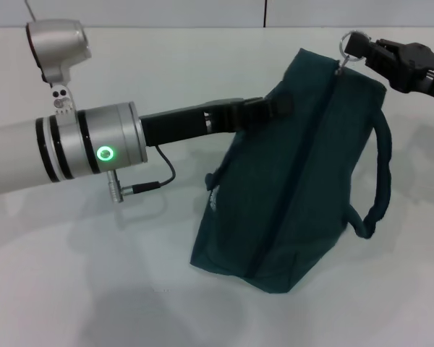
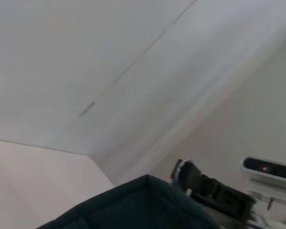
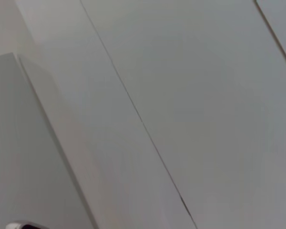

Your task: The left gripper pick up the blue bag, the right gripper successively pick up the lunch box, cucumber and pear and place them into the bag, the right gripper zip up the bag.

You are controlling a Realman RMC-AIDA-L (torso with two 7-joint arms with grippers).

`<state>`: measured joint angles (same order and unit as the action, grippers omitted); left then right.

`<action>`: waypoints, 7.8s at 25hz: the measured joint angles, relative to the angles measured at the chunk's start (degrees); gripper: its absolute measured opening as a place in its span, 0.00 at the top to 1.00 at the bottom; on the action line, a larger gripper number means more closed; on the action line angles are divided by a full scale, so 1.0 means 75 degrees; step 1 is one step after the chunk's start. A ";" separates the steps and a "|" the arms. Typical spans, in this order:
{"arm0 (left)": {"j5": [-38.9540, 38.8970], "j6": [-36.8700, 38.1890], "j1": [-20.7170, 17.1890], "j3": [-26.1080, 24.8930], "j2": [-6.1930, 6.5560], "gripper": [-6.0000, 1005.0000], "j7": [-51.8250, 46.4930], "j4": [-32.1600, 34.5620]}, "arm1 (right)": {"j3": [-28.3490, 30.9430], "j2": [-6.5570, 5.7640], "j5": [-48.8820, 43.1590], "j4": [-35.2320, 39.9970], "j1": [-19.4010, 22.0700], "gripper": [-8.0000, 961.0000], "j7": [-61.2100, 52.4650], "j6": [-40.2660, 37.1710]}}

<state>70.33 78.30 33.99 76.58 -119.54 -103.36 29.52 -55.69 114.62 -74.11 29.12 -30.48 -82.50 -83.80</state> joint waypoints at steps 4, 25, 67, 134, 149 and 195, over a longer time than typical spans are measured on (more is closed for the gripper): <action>-0.0002 0.0186 0.0008 0.0034 0.0000 0.91 0.0001 0.0035 | 0.0023 -0.0008 0.0005 -0.0012 0.0068 0.99 0.0018 0.0011; -0.0067 0.0880 0.0153 0.0410 -0.0034 0.92 0.0314 0.0108 | 0.0196 -0.0129 0.0330 -0.1031 0.0083 0.99 -0.1767 -0.0565; 0.0007 0.0992 0.0154 0.0714 -0.0022 0.94 0.0516 0.0224 | 0.0408 -0.0212 0.0623 -0.1433 0.0362 0.99 -0.2207 -0.1164; -0.1204 -0.0618 0.0404 0.0569 -0.0030 0.85 0.1390 0.0102 | 0.1212 -0.0410 0.0706 -0.1612 0.1295 0.28 -0.1903 -0.1301; -0.1468 -0.1515 0.0773 0.0622 -0.0071 0.83 0.1736 -0.0500 | 0.1789 -0.0601 0.0666 -0.1606 0.1604 0.28 -0.1729 -0.1624; 0.2384 0.3940 -0.2310 -0.1793 0.0601 0.12 0.4214 0.1835 | -0.0640 0.0101 -0.2271 0.0225 0.1076 0.09 0.3752 -0.3028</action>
<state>88.21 107.85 16.66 63.13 -115.03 -71.76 43.29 -60.50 115.38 -91.14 30.80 -22.41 -54.36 -106.52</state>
